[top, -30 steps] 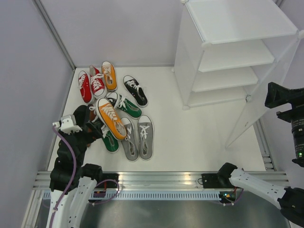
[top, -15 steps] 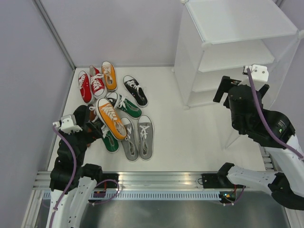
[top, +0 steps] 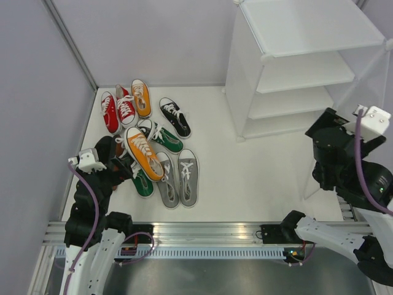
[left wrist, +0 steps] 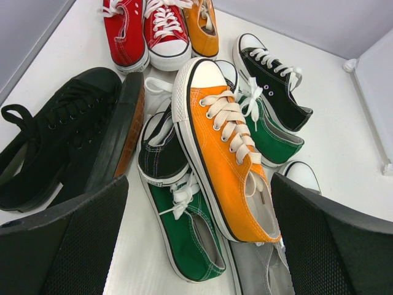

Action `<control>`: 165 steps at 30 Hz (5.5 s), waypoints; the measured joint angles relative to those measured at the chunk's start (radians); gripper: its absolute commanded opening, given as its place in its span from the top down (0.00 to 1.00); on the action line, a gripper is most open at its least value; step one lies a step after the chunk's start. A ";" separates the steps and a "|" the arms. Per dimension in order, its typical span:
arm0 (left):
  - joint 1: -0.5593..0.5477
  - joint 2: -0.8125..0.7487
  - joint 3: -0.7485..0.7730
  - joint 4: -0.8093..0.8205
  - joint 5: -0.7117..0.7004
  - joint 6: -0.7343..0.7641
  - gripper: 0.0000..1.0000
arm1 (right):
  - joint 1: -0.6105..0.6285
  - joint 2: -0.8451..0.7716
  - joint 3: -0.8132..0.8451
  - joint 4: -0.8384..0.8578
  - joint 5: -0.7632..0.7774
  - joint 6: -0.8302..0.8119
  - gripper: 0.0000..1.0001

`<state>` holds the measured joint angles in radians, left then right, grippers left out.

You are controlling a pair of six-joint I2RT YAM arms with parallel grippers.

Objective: Place and organize the shoes in the shoe cabinet

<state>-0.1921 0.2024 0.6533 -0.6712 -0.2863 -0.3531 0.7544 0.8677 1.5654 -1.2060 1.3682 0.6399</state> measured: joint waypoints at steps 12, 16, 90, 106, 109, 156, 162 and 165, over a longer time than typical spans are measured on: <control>0.000 0.000 0.000 0.000 0.001 -0.001 0.00 | -0.006 0.225 -0.155 0.667 -0.542 -0.349 0.03; 0.000 0.000 0.000 0.000 0.001 -0.002 0.00 | -0.038 0.320 -0.154 0.784 -0.628 -0.387 0.08; 0.000 0.022 0.000 0.000 0.008 -0.002 0.00 | -0.169 0.064 -0.195 -0.014 -0.177 0.214 0.02; 0.000 0.022 0.000 0.000 0.008 -0.002 0.00 | -0.189 -0.313 -0.319 0.287 0.085 -0.155 0.02; 0.000 0.022 0.000 0.000 0.008 -0.002 0.00 | -0.188 -0.327 -0.351 0.415 -0.029 -0.304 0.02; 0.000 0.265 0.049 -0.003 0.155 -0.024 0.00 | -0.277 0.750 0.014 1.139 -1.072 -0.507 0.02; 0.000 0.367 0.096 -0.008 0.186 -0.059 0.00 | -0.273 0.693 -0.040 1.101 -1.057 -0.498 0.02; 0.000 0.405 0.113 -0.018 0.180 -0.084 0.00 | -0.266 0.605 -0.113 1.035 -1.057 -0.478 0.02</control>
<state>-0.1921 0.6071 0.7658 -0.6891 -0.1062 -0.4370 0.4889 1.4731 1.4528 -0.1707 0.3115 0.1619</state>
